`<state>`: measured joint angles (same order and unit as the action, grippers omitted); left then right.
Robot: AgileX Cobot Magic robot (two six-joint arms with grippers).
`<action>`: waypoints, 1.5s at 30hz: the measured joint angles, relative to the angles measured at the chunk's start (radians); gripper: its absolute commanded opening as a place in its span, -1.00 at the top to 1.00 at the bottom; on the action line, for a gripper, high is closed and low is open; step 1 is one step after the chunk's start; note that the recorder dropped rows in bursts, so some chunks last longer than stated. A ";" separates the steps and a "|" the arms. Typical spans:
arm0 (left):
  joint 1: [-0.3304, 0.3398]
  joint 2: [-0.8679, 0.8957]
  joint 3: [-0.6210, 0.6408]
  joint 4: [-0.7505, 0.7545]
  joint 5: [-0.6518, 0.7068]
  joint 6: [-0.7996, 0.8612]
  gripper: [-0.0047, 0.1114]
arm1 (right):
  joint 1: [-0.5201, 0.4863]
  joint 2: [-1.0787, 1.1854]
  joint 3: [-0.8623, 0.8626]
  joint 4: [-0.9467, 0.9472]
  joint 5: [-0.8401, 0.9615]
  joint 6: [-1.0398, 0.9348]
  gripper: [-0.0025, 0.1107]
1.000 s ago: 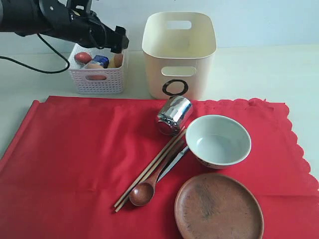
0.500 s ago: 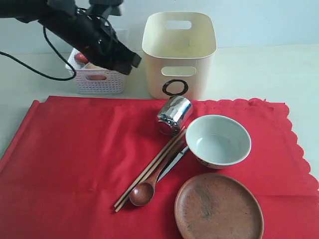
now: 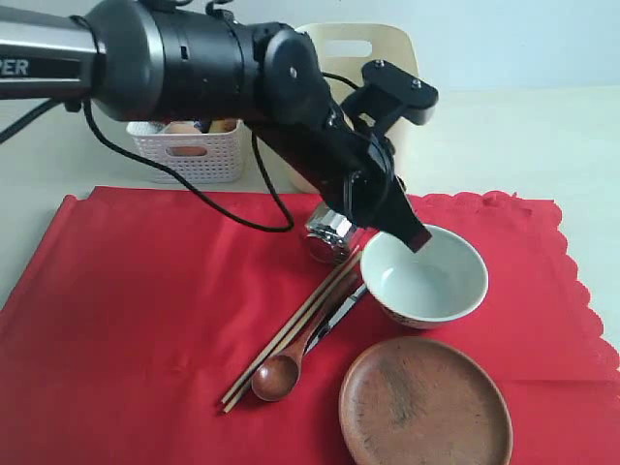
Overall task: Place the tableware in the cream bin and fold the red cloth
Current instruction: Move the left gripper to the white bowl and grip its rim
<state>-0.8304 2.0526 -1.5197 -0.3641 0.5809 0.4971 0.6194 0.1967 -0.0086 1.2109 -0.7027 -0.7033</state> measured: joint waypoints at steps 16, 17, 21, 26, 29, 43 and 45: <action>-0.029 0.105 0.000 0.026 -0.095 0.000 -0.20 | 0.000 0.000 0.000 0.000 0.000 0.000 0.96; -0.029 0.110 0.000 0.026 -0.100 0.000 -0.20 | 0.000 0.000 0.000 0.000 0.000 0.000 0.96; -0.029 0.115 0.000 0.028 -0.122 0.000 -0.13 | 0.000 0.000 0.000 0.000 0.000 0.000 0.96; -0.029 0.116 0.000 0.030 -0.131 0.000 0.26 | 0.000 0.000 0.000 0.000 0.000 0.000 0.96; -0.029 0.116 0.000 0.032 -0.134 0.000 0.52 | 0.000 0.000 0.000 0.000 0.000 0.000 0.96; -0.029 0.116 -0.004 0.029 -0.135 -0.002 0.92 | 0.000 0.000 0.000 0.000 0.000 0.000 0.96; -0.029 0.116 -0.004 0.028 -0.135 -0.004 0.92 | 0.000 0.000 0.000 0.000 0.000 0.000 0.96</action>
<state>-0.8590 2.1685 -1.5233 -0.3364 0.4463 0.4934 0.6194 0.1967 -0.0086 1.2109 -0.7027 -0.7033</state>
